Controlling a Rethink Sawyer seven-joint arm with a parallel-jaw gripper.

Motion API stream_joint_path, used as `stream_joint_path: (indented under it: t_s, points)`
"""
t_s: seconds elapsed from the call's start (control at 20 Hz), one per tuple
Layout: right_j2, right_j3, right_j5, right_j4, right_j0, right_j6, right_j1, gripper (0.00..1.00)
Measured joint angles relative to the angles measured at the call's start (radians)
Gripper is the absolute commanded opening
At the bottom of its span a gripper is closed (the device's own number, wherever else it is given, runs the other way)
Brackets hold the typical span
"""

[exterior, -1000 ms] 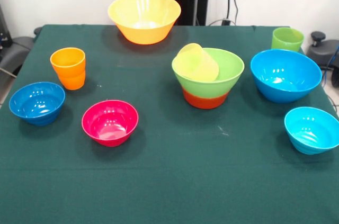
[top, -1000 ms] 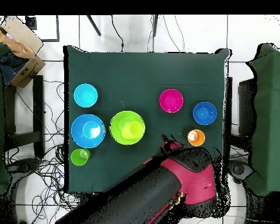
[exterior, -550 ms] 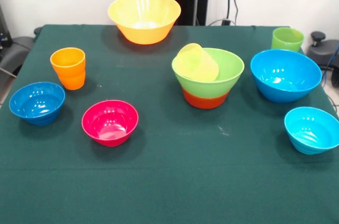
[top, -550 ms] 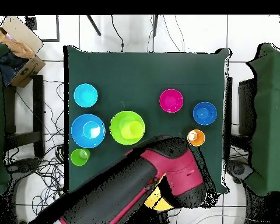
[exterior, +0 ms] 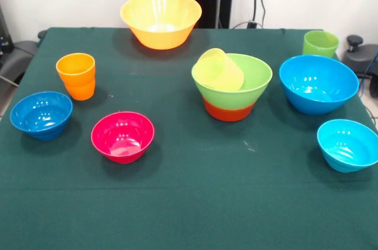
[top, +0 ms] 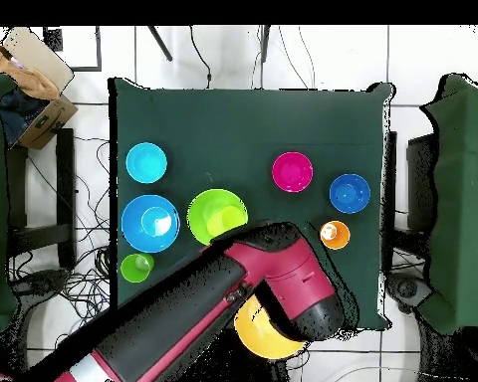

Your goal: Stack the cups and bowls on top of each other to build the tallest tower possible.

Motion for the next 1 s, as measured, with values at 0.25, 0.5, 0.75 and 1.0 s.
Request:
stream_joint_path:
  t_s: [0.25,0.5,0.75,1.0]
  points:
    - [0.000,-0.005,0.000,-0.019,0.006,0.101,0.035,1.00]
    - [-0.004,-0.006,0.000,-0.020,0.028,0.188,0.069,1.00]
    - [-0.004,-0.007,0.000,-0.019,0.030,0.206,0.085,1.00]
    - [-0.004,-0.007,0.000,-0.017,0.030,0.206,0.095,1.00]
